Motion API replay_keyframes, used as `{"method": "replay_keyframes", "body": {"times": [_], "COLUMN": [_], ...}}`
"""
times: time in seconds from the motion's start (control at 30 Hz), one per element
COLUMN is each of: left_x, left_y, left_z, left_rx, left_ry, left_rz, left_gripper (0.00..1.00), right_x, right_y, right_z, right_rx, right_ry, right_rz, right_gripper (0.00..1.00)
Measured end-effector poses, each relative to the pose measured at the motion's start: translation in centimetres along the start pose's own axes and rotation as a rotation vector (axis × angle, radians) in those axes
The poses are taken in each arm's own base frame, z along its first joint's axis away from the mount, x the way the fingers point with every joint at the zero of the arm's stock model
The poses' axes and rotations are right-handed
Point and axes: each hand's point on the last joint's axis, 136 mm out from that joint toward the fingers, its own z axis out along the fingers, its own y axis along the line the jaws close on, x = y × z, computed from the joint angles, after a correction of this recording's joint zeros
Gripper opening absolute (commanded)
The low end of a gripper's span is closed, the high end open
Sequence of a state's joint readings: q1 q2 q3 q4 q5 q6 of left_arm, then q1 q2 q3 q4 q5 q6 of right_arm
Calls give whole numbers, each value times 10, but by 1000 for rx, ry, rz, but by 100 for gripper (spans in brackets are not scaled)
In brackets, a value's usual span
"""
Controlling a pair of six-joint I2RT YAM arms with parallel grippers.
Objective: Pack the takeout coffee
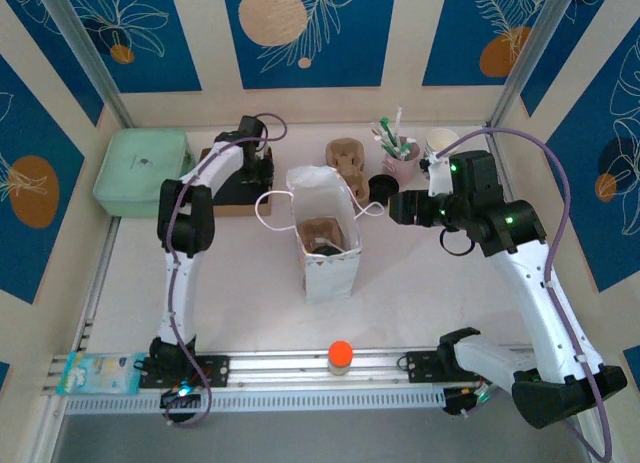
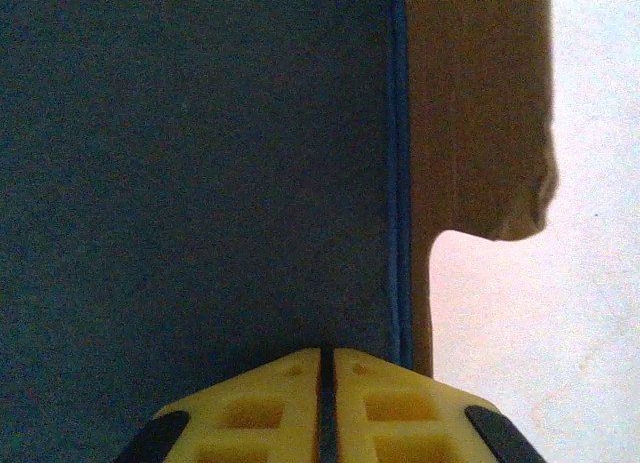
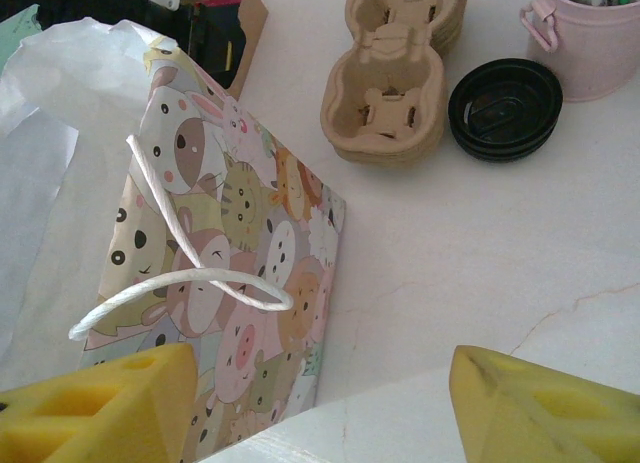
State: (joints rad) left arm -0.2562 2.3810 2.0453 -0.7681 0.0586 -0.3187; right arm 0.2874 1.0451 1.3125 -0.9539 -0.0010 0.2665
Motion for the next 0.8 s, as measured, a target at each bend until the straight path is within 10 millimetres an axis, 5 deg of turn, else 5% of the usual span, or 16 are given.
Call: {"method": "replay_keyframes", "body": {"times": [0.17, 0.53, 0.67, 0.8], "left_x": [-3, -10, -13, -12], "left_y": [3, 13, 11, 10], "left_z": [-2, -9, -17, -18], "left_rx": [6, 6, 18, 24], "left_ry": [-4, -16, -28, -26], "left_rz": [8, 7, 10, 11], "left_gripper": [0, 0, 19, 26], "right_x": [0, 0, -1, -1], "right_y": [-1, 0, 0, 0], "right_z": [0, -1, -1, -1], "right_rx": [1, 1, 0, 0], "right_ry": [-1, -4, -4, -4], "right_rz": [1, 1, 1, 4], "right_gripper": [65, 63, 63, 63]}}
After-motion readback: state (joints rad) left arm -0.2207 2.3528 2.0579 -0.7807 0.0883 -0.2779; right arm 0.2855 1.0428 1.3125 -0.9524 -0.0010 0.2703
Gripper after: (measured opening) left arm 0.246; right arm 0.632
